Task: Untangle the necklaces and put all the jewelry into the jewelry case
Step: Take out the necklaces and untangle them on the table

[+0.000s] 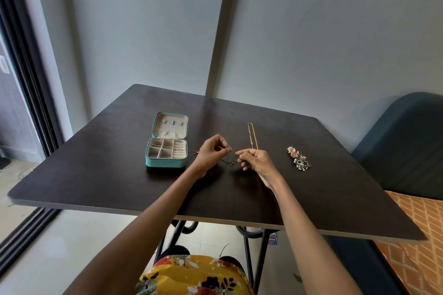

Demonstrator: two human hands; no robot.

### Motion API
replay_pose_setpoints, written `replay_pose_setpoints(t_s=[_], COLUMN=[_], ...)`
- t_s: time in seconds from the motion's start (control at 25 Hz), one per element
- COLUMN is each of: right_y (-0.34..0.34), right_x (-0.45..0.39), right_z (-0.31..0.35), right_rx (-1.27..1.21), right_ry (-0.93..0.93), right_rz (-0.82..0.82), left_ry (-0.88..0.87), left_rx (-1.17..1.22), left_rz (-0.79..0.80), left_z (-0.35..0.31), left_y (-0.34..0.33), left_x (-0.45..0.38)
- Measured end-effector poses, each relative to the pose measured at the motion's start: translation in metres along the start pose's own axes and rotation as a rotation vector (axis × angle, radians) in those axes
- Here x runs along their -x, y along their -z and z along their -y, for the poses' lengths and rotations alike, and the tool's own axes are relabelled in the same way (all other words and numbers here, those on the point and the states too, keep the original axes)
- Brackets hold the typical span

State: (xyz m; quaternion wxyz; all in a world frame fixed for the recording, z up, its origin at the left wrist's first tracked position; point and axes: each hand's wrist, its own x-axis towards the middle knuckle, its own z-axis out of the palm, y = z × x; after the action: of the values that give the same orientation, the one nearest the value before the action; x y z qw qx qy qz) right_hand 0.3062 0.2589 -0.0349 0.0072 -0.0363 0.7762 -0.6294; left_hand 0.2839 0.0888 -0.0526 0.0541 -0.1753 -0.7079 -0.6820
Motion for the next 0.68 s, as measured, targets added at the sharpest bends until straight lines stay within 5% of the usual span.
replay_pose_setpoints(t_s=[0.4, 0.68], right_y=[0.0011, -0.0035], right_x=[-0.0014, -0.0015], right_z=[-0.0028, -0.0017], right_rx=[-0.045, 0.007], right_ry=[-0.013, 0.001], right_rz=[-0.007, -0.051], left_ry=[-0.013, -0.045], left_rx=[-0.078, -0.437], left_rz=[-0.040, -0.047], left_z=[0.0005, -0.0063], left_y=[0.0007, -0.0056], left_x=[0.0013, 0.0046])
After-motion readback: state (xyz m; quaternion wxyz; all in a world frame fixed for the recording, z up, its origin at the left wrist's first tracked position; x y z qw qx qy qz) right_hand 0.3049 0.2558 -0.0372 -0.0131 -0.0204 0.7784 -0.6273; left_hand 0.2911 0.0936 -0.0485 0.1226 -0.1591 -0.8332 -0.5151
